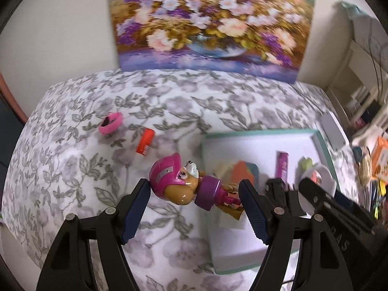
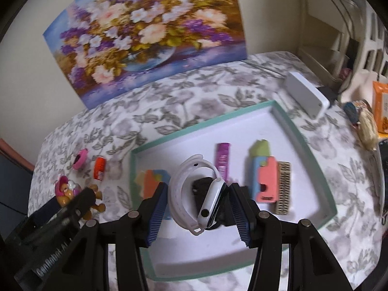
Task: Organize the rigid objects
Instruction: 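Carry the toy figure and white watch into the tray and open both tools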
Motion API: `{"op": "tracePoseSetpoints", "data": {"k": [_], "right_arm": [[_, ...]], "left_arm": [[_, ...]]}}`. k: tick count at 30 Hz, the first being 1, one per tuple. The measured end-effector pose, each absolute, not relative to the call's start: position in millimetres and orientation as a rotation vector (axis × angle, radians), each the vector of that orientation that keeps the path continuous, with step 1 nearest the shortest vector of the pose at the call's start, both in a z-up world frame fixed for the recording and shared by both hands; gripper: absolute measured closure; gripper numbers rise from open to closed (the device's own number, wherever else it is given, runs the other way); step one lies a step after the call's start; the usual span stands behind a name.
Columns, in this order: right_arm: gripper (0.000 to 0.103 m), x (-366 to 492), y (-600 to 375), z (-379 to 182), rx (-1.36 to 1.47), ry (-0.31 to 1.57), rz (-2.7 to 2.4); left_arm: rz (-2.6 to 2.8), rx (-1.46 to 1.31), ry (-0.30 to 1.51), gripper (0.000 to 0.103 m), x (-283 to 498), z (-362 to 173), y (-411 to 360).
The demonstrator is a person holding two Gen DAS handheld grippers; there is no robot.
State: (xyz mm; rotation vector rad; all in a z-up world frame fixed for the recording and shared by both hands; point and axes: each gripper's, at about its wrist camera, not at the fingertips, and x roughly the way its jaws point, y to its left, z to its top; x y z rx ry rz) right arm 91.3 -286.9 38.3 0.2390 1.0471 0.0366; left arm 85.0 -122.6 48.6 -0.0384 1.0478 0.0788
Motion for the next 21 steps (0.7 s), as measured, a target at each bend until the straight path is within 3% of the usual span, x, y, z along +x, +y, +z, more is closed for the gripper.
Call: {"op": "tracePoseSetpoints", "data": {"k": [21], "right_arm": [[0.048, 100.1, -326.1, 17.4, 0.281, 1.094, -0.042]], "left_arm": [[0.002, 0.076, 1.125, 0.027, 80.6, 24.0, -174.7]]}}
